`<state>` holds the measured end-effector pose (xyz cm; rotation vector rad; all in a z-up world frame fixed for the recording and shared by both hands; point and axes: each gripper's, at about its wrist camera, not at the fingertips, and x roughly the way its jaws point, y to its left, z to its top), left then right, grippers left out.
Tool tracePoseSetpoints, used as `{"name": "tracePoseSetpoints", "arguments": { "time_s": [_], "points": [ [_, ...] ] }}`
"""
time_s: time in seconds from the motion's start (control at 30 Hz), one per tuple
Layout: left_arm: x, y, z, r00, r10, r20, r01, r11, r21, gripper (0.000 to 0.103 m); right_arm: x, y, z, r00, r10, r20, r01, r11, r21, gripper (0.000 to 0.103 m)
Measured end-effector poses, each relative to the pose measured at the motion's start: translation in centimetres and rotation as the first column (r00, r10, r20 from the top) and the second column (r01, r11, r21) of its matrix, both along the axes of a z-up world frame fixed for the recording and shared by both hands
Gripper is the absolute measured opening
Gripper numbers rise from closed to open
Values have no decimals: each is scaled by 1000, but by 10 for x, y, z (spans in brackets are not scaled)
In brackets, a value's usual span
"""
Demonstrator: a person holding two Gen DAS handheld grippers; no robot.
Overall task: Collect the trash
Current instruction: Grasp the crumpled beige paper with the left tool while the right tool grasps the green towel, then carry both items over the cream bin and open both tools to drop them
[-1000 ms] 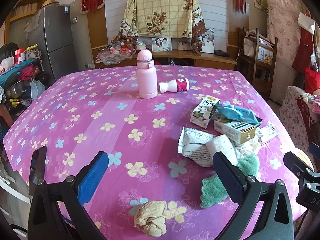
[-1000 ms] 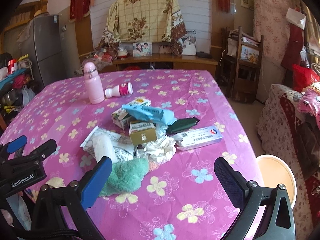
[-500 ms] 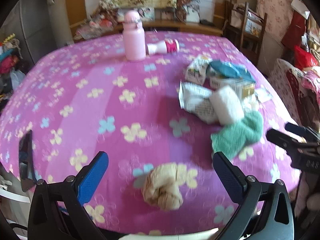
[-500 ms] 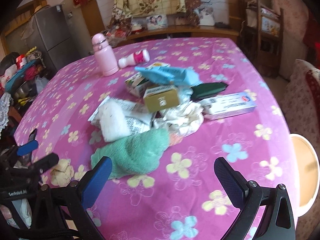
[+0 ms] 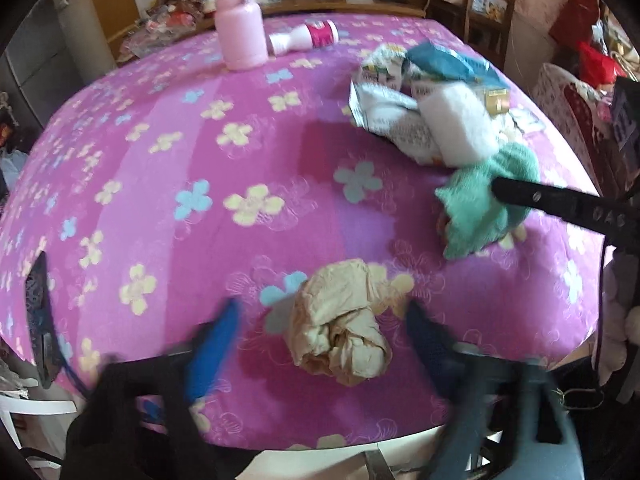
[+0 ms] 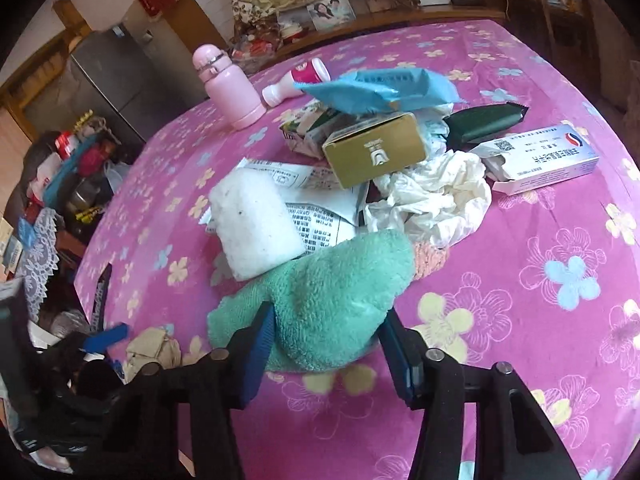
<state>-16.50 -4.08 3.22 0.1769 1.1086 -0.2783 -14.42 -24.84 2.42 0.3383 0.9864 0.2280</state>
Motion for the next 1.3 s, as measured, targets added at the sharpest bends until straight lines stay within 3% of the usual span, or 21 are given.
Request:
{"name": "tracePoseSetpoints", "arguments": {
  "time_s": [0.03,0.27,0.43,0.63,0.77,0.93,1.17,1.3],
  "points": [
    [3,0,-5,1000,-4,-28,3,1000,-10,36,-2,-2,1,1000,0,2,0,1000,6,43],
    [0,-14,18,998,-64,4,64,990,-126,32,-26,-29,31,997,-29,70,30,999,-12,39],
    [-5,-52,43,987,-157,39,162,972,-172,32,-46,-62,56,989,-78,126,89,993,-80,39],
    [-12,-123,65,952,-298,73,307,930,-203,32,-74,-123,74,965,-205,166,231,960,-156,39],
    [-21,-178,75,913,-394,102,407,891,-201,32,-92,-178,76,929,-328,172,358,914,-191,39],
    [-23,-252,77,869,-484,97,493,836,-242,32,-108,-239,66,871,-471,139,491,824,-283,39],
    [-21,-337,66,838,-541,65,530,782,-328,33,-124,-298,49,795,-599,96,580,706,-406,39],
    [-19,-371,51,835,-548,45,522,765,-379,35,-129,-316,36,759,-647,77,613,669,-420,43]
  ]
}}
